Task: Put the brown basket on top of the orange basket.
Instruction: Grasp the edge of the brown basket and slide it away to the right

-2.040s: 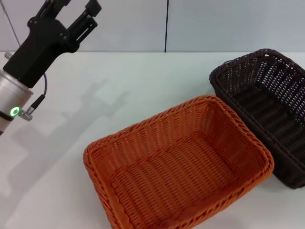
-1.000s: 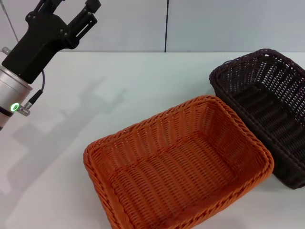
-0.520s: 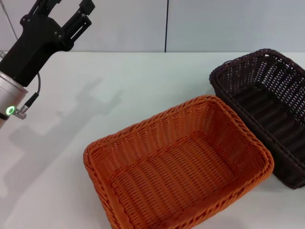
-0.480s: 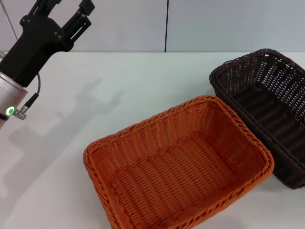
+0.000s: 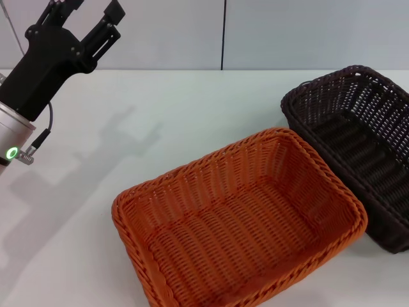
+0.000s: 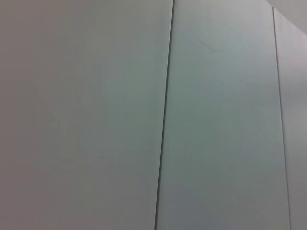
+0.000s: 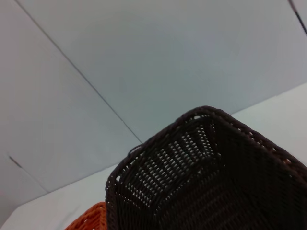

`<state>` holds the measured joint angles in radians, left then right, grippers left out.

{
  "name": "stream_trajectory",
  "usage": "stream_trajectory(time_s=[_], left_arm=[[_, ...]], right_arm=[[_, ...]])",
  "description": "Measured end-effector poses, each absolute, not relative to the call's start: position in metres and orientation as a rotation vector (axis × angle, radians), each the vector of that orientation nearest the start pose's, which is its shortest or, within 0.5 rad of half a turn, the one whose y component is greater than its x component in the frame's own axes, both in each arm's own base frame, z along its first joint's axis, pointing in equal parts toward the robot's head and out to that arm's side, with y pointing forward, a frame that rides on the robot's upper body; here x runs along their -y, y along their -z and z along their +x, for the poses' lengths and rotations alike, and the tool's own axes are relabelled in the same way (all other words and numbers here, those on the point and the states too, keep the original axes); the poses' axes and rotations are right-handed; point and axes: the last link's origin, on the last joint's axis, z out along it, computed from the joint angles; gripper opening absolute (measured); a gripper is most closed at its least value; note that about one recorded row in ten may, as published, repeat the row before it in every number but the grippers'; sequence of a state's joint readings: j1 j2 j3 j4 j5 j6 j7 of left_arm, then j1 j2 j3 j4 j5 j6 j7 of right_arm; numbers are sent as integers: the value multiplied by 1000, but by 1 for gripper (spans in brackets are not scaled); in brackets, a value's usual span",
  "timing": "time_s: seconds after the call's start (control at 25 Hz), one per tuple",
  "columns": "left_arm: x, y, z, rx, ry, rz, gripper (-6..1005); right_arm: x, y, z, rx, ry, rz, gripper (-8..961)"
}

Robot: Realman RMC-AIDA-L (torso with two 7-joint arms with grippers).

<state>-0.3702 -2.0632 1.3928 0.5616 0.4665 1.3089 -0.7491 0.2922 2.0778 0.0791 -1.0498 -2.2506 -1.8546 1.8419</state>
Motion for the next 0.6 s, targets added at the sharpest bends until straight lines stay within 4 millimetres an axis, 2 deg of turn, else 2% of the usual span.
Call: stream_trajectory(time_s=[0.6], left_arm=[[-339, -34, -240, 318, 1294, -1851, 814]], right_arm=[[-225, -136, 367, -1316, -812, -1966, 775]])
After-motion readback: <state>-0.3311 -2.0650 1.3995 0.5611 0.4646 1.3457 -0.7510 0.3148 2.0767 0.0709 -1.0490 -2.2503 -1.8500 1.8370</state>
